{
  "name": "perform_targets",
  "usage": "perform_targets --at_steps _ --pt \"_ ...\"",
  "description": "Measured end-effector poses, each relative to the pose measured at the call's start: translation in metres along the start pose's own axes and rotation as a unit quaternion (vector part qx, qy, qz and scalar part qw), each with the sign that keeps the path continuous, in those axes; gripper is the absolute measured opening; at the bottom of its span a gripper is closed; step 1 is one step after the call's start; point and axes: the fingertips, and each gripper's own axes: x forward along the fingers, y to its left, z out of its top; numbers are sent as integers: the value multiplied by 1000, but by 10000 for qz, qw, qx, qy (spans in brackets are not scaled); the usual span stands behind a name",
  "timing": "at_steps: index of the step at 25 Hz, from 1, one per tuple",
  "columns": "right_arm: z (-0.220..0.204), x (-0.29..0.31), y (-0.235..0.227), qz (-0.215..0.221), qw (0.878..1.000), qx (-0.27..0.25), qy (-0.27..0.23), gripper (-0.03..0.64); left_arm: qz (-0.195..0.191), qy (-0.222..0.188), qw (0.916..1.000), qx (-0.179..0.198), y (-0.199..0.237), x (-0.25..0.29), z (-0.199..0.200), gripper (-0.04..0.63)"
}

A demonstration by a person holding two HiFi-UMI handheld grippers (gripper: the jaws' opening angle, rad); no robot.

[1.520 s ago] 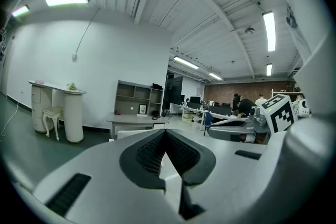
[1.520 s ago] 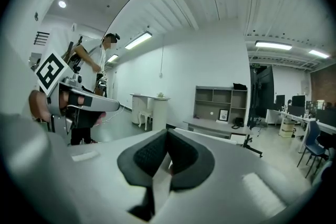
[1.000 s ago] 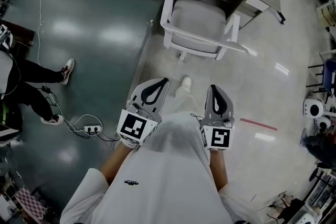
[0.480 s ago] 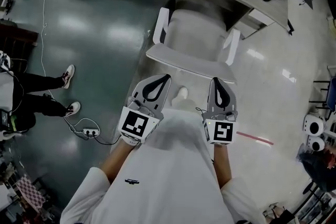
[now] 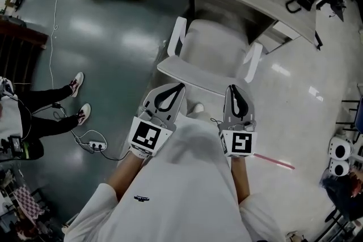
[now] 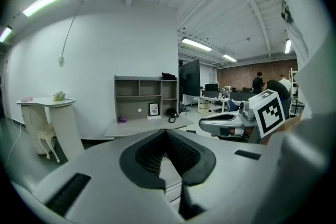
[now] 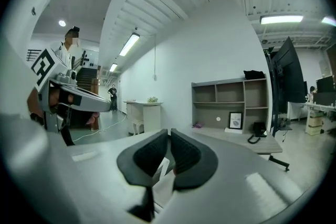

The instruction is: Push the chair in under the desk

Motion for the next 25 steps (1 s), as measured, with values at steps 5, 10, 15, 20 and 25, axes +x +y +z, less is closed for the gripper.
perform_targets --at_steps 5,10,15,20,25 --pt "-8 -2 7 63 9999 10 108 17 -162 22 9997 171 -6 9 -8 6" --pt "-8 5 10 122 9997 49 219 49 -199 149 9992 327 3 19 -9 8" --pt "-16 16 10 282 9987 -7 432 100 -441 468 9968 481 5 35 -23 8" --pt "-33 30 16 645 9942 -114 854 157 -710 852 9914 688 1 48 -44 32" --pt "-53 40 25 1046 9863 -242 1255 187 -1099 1285 9796 1083 -5 61 -72 121"
